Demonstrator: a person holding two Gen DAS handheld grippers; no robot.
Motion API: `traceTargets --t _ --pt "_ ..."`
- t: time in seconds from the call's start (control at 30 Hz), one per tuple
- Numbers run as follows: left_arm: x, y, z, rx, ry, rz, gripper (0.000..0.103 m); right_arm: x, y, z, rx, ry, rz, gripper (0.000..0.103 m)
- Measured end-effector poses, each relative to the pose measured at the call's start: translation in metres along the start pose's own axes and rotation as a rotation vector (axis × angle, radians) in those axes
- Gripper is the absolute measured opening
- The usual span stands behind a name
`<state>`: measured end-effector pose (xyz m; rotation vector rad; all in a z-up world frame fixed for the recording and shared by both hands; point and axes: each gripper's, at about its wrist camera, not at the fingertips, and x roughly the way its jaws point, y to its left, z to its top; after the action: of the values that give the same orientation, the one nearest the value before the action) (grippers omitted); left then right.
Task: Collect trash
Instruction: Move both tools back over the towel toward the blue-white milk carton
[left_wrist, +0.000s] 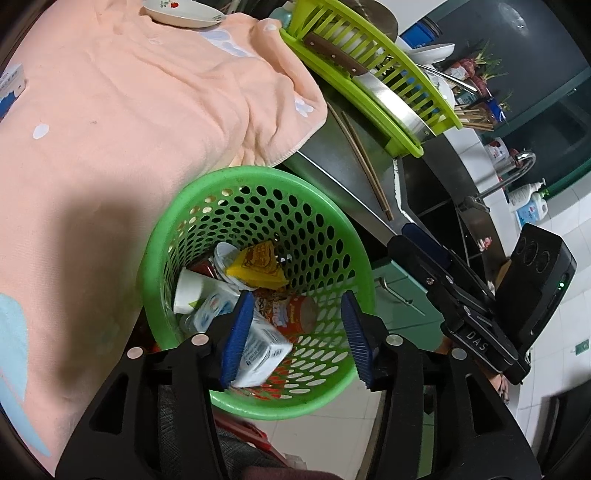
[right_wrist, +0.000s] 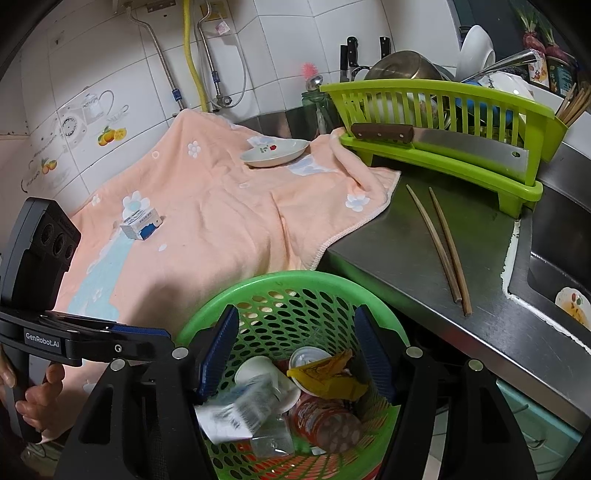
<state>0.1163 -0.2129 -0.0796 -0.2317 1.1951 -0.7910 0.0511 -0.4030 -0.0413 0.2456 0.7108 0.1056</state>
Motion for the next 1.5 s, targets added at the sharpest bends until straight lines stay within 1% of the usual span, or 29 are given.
traceTargets --t 0.1,0.33,0.43,0.53,0.67,0.77,0.83,1.07,1.5 --pt "0.0 0.001 0.0 -0.004 -0.001 0.002 0.053 0.0 0.001 0.001 -0.001 0.0 0.001 0.064" --pt "-0.006 0.005 0.0 -0.017 -0.014 0.027 0.062 0.002 0.005 0.003 -0.007 0.002 0.005 0.067" --pt "-0.01 0.009 0.0 -0.024 -0.025 0.041 0.066 0.004 0.007 0.004 -0.011 0.0 0.008 0.072" --pt "-0.018 0.015 0.001 -0.042 -0.043 0.059 0.071 0.005 0.01 0.006 -0.016 0.0 0.014 0.073" --pt "-0.032 0.028 0.002 -0.057 -0.076 0.093 0.075 0.009 0.017 0.01 -0.03 0.003 0.027 0.075" --pt "-0.044 0.041 0.003 -0.073 -0.1 0.115 0.077 0.014 0.025 0.014 -0.048 0.007 0.04 0.079" --pt "-0.052 0.049 0.003 -0.089 -0.116 0.13 0.079 0.017 0.03 0.016 -0.061 0.012 0.05 0.079" --pt "-0.084 0.084 0.003 -0.13 -0.168 0.211 0.081 0.034 0.058 0.026 -0.116 0.026 0.097 0.083" --pt "-0.133 0.131 0.007 -0.164 -0.254 0.356 0.084 0.075 0.124 0.048 -0.223 0.069 0.179 0.085"
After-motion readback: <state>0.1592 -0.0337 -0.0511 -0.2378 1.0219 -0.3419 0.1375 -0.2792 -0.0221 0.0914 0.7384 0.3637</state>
